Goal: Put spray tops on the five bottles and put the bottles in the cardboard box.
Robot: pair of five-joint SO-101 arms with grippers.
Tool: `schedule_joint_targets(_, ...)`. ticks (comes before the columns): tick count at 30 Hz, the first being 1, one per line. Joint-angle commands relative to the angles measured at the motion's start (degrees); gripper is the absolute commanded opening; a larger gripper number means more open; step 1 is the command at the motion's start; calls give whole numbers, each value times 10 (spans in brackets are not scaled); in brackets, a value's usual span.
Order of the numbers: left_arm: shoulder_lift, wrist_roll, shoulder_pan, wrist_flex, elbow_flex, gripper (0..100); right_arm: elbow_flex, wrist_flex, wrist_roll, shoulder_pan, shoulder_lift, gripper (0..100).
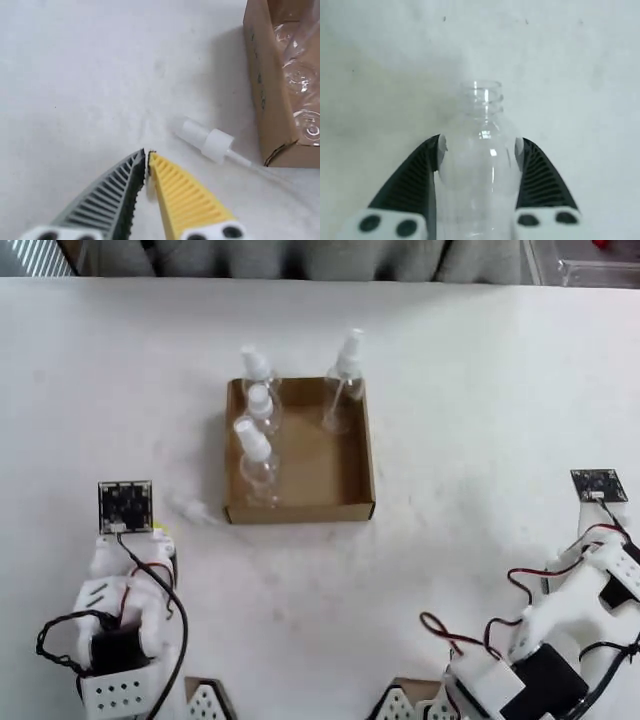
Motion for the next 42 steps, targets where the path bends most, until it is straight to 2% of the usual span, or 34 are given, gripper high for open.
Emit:
schedule_joint_targets(1,-6,-3,-4,-14,-1,24,-24,89,-8,-28,-58,15)
schedule_joint_targets(5,-6,-3,-5,-14,-1,23,26,181,-22,-116,-131,15)
schedule_joint_targets(11,-5,2,1,-9,-13,22,142,70,-211,-233,-233,15)
schedule_joint_targets(13,-5,2,7,27,-31,22,159,58,-236,-256,-251,15)
schedule_joint_targets(20,-5,3,10,84,-100,22,192,25,-240,-258,-255,15)
schedule_joint_targets(24,22,2,11,108,-178,22,220,-23,-238,-226,-255,15)
schedule_joint_targets(31,305,55,53,115,-365,24,224,-31,-238,-224,-255,15)
schedule_joint_targets(38,580,214,64,105,-489,24,234,-48,-237,-223,-254,15)
schedule_joint_targets(42,701,254,60,53,-503,28,235,-50,-237,-224,-254,15)
